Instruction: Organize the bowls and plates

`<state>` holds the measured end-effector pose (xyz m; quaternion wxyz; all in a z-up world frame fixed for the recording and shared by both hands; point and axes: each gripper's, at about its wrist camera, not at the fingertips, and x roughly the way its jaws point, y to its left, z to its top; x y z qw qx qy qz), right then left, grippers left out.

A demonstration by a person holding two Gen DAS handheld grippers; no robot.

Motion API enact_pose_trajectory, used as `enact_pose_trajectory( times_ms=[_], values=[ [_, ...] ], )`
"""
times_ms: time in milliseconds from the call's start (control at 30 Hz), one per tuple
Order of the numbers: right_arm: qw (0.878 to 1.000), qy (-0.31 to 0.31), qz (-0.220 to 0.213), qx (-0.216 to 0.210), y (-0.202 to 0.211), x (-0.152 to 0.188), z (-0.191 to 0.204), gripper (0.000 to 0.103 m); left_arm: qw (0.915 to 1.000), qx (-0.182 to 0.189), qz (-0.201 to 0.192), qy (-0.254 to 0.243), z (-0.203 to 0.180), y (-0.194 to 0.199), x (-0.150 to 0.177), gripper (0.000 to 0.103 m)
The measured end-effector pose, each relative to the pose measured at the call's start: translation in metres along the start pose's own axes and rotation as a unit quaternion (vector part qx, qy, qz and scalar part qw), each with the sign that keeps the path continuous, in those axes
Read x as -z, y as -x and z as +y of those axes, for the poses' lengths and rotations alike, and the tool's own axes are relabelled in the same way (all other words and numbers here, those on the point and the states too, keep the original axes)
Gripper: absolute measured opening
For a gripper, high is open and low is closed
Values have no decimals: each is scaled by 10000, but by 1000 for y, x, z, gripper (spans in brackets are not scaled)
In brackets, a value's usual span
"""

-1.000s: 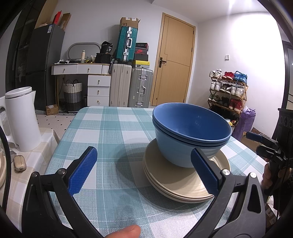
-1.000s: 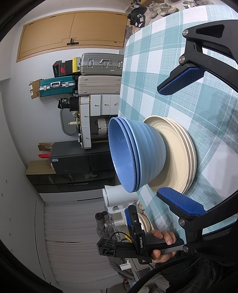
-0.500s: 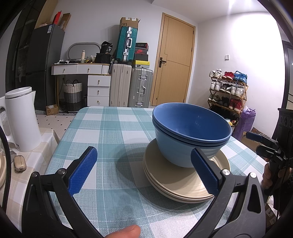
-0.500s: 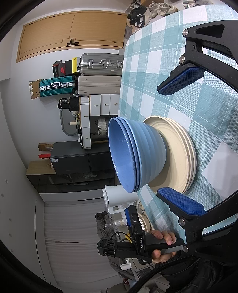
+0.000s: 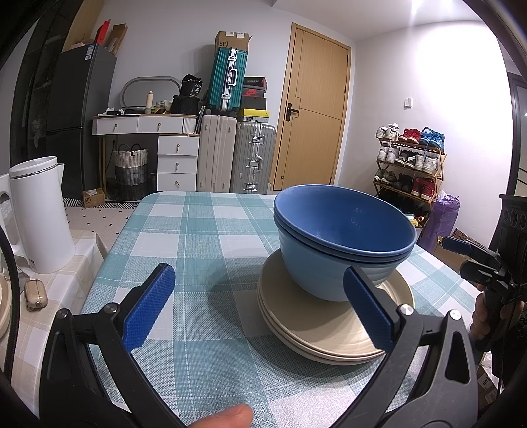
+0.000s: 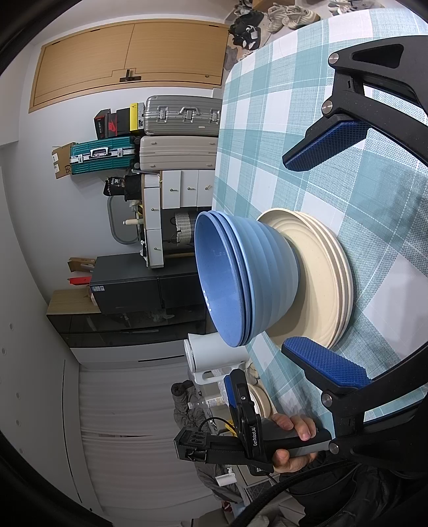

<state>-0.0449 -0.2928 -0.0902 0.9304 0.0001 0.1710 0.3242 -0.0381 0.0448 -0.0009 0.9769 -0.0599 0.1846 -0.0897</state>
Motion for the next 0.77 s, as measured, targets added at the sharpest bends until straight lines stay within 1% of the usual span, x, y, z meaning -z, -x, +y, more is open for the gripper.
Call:
enact_pose_trajectory(
  times_ms=[767],
  values=[
    [10000,6,2,2,0,0,1,102,10000,11,-22,-2,2,0,-1,102]
  ],
)
